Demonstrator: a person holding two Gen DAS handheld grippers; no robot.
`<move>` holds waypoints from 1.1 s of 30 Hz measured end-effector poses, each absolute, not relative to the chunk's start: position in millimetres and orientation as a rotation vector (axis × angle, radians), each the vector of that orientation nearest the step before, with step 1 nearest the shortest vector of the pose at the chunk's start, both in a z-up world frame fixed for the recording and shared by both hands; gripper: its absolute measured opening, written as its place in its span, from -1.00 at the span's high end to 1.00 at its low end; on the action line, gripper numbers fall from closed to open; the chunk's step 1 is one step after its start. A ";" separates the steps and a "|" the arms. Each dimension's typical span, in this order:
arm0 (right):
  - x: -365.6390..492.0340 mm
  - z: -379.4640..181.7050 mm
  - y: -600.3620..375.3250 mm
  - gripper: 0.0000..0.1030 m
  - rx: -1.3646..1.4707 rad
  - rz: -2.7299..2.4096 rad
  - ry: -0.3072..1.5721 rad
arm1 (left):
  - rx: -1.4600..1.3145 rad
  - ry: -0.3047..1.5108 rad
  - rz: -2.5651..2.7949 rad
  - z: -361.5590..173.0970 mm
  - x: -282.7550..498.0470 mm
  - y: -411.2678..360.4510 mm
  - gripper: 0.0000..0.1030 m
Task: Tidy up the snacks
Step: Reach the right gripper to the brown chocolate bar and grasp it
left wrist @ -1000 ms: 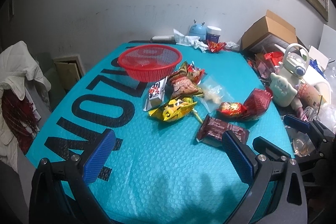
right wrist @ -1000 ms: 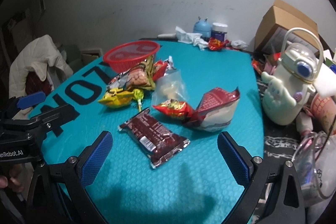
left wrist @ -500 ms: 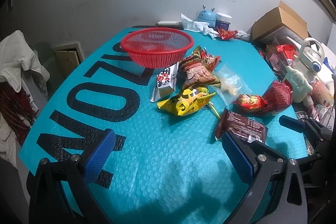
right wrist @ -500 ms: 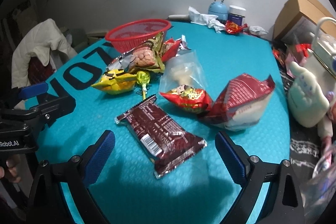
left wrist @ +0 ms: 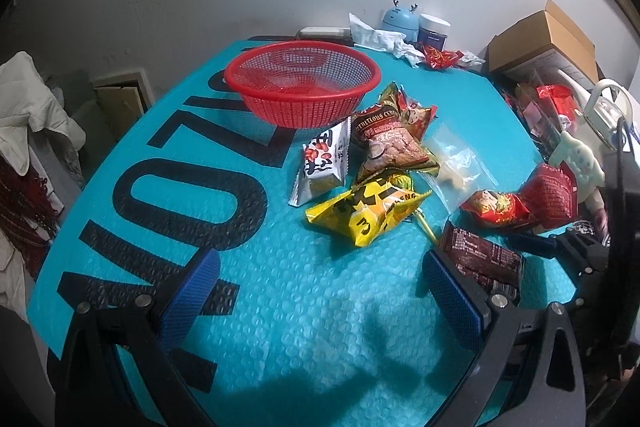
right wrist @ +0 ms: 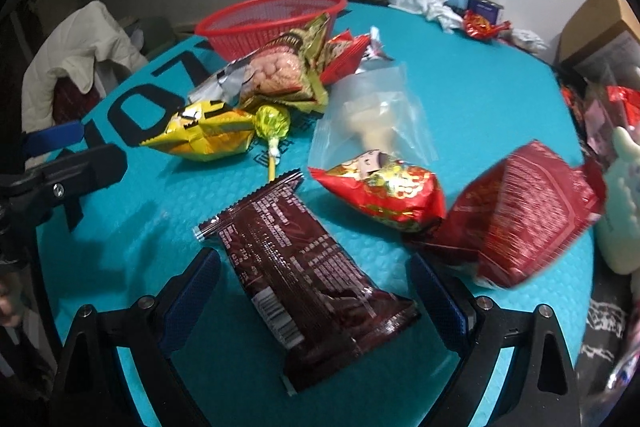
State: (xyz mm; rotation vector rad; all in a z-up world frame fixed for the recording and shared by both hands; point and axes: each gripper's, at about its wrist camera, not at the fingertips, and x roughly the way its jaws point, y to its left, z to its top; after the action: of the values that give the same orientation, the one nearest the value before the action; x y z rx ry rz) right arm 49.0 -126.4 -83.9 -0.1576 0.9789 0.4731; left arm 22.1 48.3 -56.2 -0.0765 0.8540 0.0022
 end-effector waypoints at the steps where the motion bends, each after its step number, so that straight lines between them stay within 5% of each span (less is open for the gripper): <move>1: 49.2 -85.0 -124.8 -0.86 -0.170 0.474 0.980 | -0.078 0.855 0.002 -56.4 23.8 48.5 -0.99; 6: 46.2 -85.1 -118.4 -0.48 -0.244 0.461 0.960 | -0.075 0.860 0.006 -58.0 28.3 47.6 -0.99; 8: 43.2 -84.4 -118.4 -0.13 -0.254 0.458 0.943 | -0.073 0.863 0.007 -59.1 29.0 46.8 -0.99; 11: 39.1 -81.5 -120.4 0.11 -0.242 0.479 0.935 | -0.078 0.865 0.003 -59.8 28.6 46.1 -0.99; 33: 8.9 -21.2 -176.6 0.14 -0.053 0.544 0.853 | -0.022 0.838 -0.140 -32.8 41.6 -7.0 -0.99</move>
State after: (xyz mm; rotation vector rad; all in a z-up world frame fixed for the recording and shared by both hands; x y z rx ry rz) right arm 8.9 -176.6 -21.2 -0.0527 0.8531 0.5444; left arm 41.6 -7.0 -32.8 -0.0221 0.8383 -0.1396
